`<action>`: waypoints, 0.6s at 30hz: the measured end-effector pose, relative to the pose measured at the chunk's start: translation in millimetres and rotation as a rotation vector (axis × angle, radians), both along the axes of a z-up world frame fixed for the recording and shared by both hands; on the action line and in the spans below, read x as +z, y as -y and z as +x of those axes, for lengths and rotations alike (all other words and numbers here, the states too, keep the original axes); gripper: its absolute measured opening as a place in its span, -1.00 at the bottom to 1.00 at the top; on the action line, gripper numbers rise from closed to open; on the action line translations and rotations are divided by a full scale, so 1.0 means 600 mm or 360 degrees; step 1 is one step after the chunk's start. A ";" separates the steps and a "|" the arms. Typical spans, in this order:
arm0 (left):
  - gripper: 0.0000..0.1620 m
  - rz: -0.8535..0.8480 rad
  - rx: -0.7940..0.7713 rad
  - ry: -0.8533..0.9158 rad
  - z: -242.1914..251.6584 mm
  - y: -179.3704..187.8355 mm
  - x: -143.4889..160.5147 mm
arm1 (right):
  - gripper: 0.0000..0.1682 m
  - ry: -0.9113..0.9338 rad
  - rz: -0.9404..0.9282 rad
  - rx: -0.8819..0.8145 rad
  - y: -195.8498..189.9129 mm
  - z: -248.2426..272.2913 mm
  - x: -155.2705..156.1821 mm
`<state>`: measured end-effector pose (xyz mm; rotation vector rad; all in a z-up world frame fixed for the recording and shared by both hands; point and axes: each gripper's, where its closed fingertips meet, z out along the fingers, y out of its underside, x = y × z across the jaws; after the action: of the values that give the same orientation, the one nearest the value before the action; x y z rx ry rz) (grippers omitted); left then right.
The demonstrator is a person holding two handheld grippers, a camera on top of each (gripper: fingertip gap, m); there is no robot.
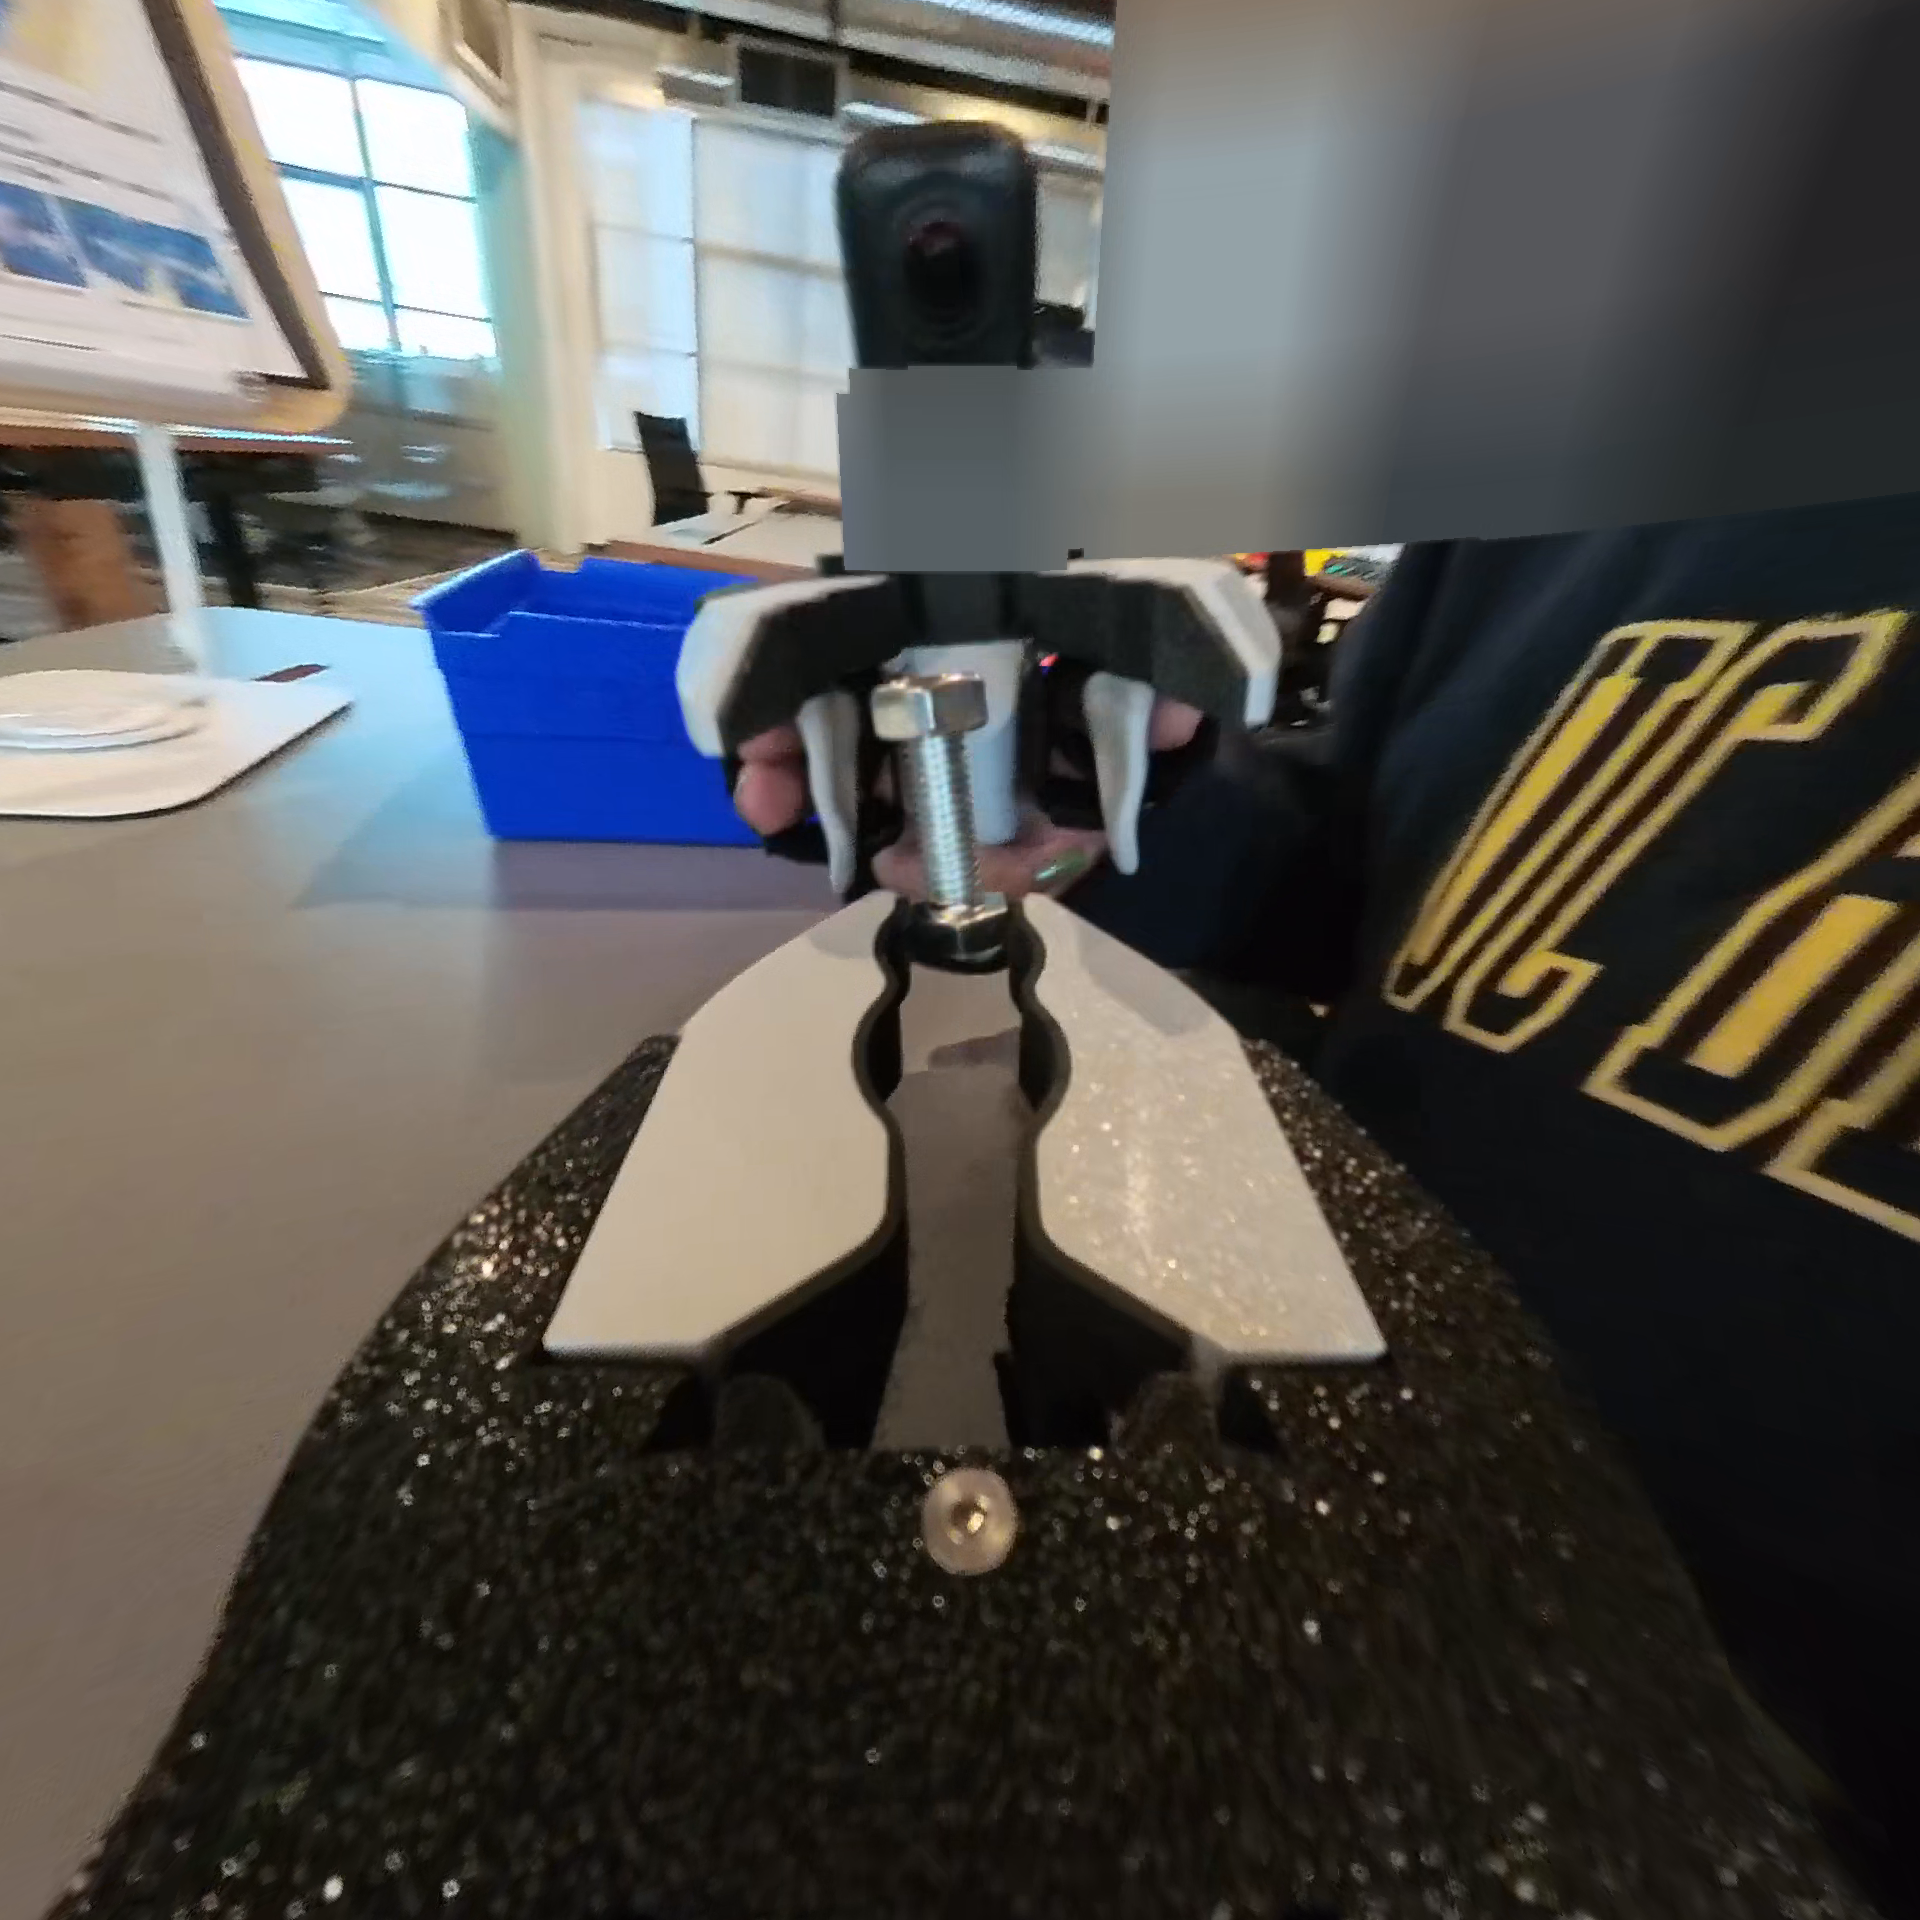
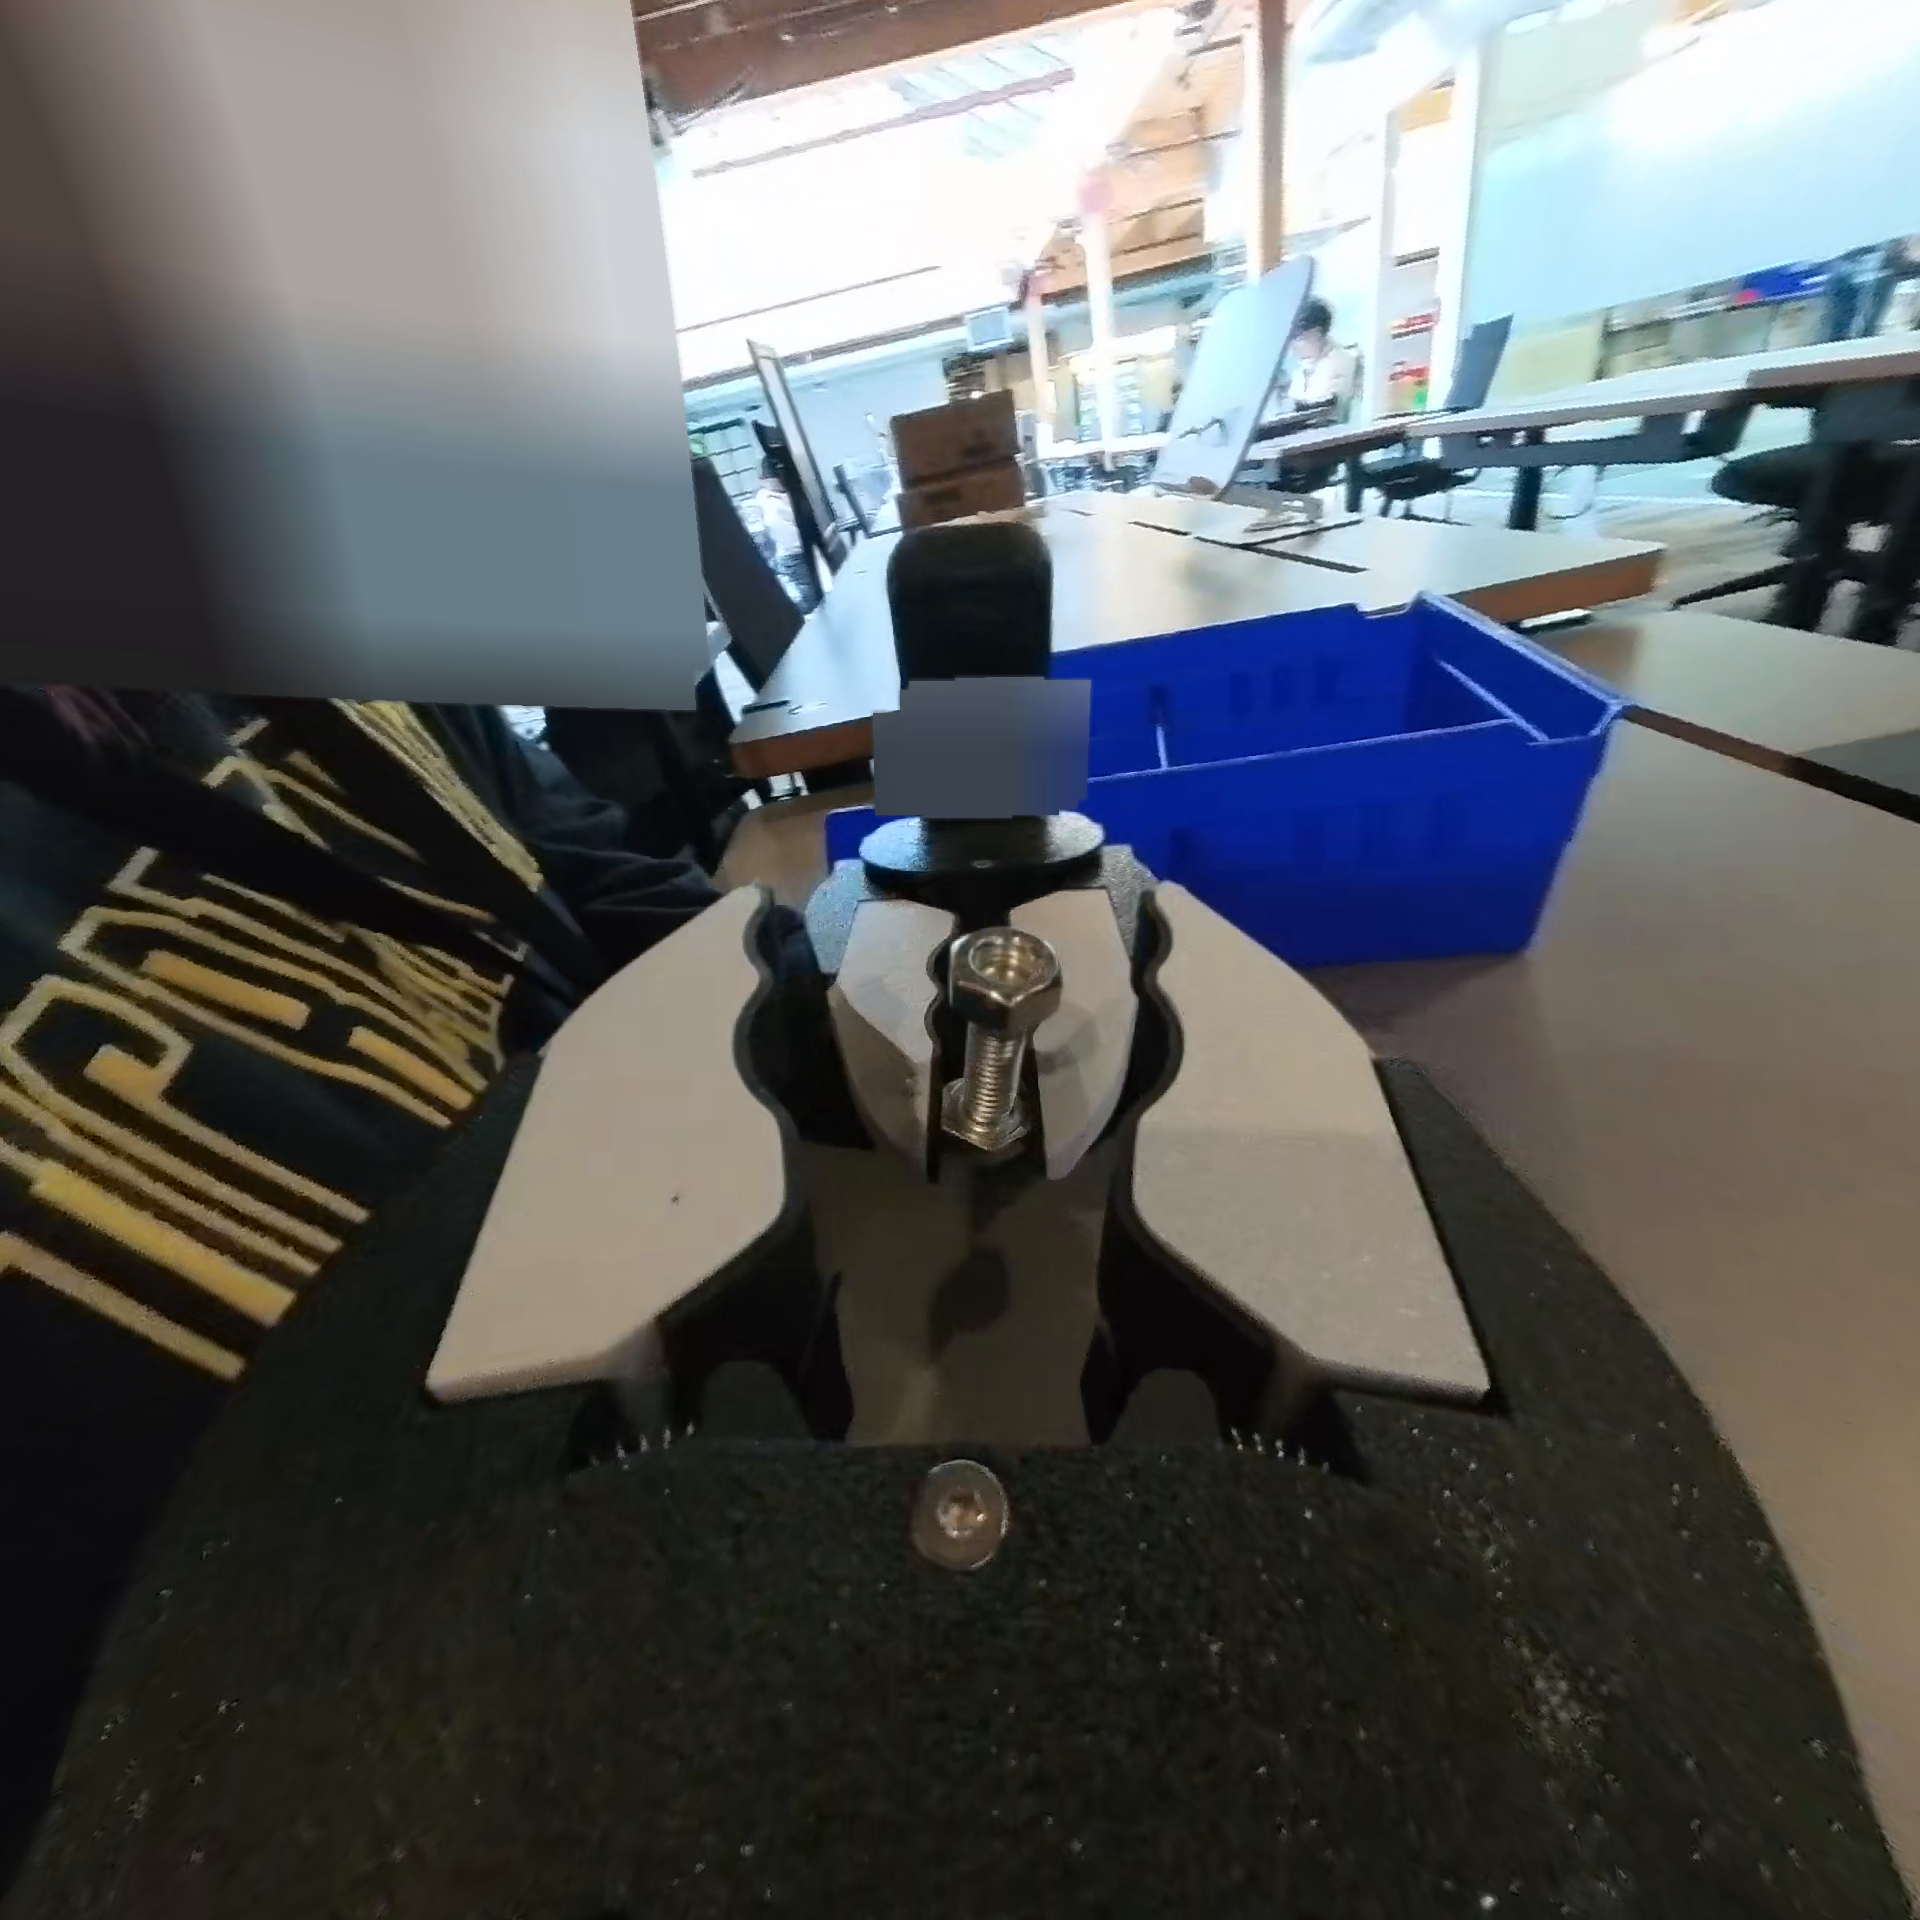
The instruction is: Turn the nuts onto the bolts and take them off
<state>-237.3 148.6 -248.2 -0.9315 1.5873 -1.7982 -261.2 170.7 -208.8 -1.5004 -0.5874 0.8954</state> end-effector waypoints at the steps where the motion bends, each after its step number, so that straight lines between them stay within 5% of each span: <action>1: -0.79 -0.0013 -0.0009 0.0002 -0.001 0.000 0.001 | -0.23 0.0007 -0.0006 0.0028 0.002 -0.003 -0.003; 18: -0.79 -0.0083 -0.0043 -0.0017 -0.003 -0.006 0.003 | -0.24 0.0060 0.0081 0.0057 0.013 -0.002 0.003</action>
<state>-239.0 152.2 -246.7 -0.9495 1.5735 -1.8639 -262.5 162.8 -206.9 -1.4676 -0.6618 0.8749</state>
